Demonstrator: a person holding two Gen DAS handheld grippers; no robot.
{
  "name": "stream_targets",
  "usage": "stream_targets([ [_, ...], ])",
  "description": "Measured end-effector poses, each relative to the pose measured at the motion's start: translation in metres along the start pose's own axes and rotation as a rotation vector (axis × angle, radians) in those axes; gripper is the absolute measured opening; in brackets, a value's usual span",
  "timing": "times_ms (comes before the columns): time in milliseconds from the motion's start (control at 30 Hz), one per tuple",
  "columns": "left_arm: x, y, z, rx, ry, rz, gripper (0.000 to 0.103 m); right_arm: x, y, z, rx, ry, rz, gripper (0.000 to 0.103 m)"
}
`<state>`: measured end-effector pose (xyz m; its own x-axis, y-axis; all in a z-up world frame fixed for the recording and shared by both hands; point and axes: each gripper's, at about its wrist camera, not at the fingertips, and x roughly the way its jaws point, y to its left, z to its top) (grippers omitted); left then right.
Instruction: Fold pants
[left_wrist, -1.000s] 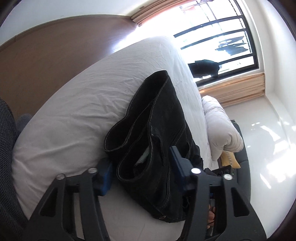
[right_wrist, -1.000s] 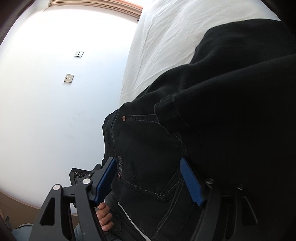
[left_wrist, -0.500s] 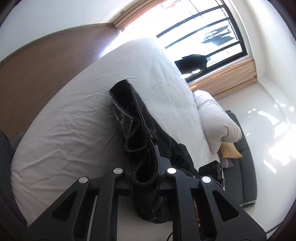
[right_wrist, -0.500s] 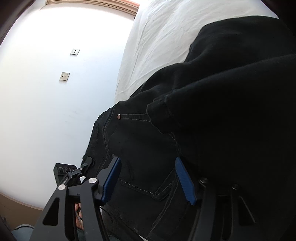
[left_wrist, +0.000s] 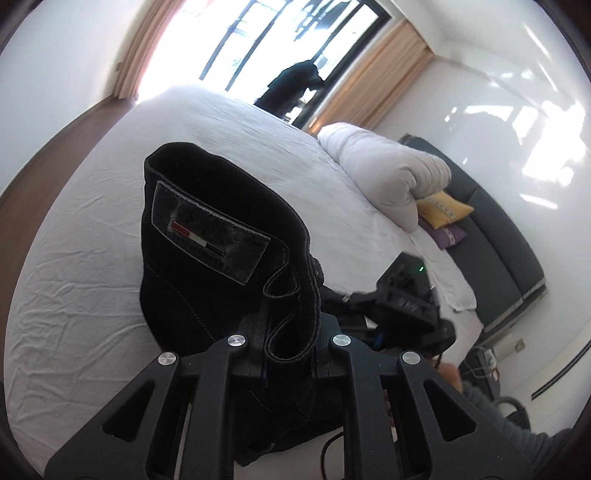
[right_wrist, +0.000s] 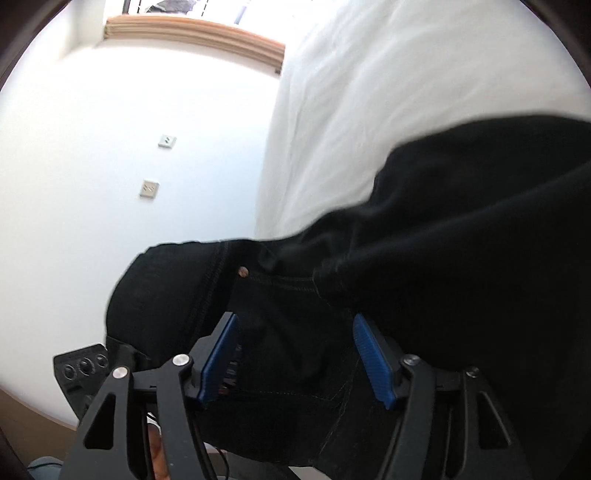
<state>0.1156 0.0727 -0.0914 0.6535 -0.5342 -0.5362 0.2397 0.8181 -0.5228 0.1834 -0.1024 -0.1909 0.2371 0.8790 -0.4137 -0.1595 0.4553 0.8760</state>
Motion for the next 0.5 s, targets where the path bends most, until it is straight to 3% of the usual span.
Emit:
stream_targets([
  [133,0.044,-0.052,-0.016,0.112,0.082,0.006,0.012,-0.05,0.034,0.007,-0.118,0.015,0.037,0.084],
  [167,0.055,-0.065,-0.019,0.143,0.099,0.008,0.012,-0.057,0.045,0.008,-0.158,0.02,0.025,0.091],
  [267,0.073,-0.1,-0.031,0.248,0.137,0.018,0.012,-0.07,0.062,0.007,-0.222,0.042,-0.022,0.094],
  [400,0.09,-0.13,-0.052,0.363,0.184,0.034,0.012,-0.064,0.058,0.005,-0.269,0.095,-0.227,0.094],
  [433,0.096,-0.136,-0.055,0.401,0.187,0.04,0.012,-0.064,0.053,0.006,-0.265,0.102,-0.258,0.09],
  [467,0.1,-0.144,-0.06,0.437,0.19,0.051,0.012,-0.064,0.048,0.007,-0.259,0.112,-0.272,0.073],
  [500,0.105,-0.148,-0.064,0.461,0.196,0.06,0.012,-0.065,0.043,0.007,-0.248,0.128,-0.297,0.062],
])
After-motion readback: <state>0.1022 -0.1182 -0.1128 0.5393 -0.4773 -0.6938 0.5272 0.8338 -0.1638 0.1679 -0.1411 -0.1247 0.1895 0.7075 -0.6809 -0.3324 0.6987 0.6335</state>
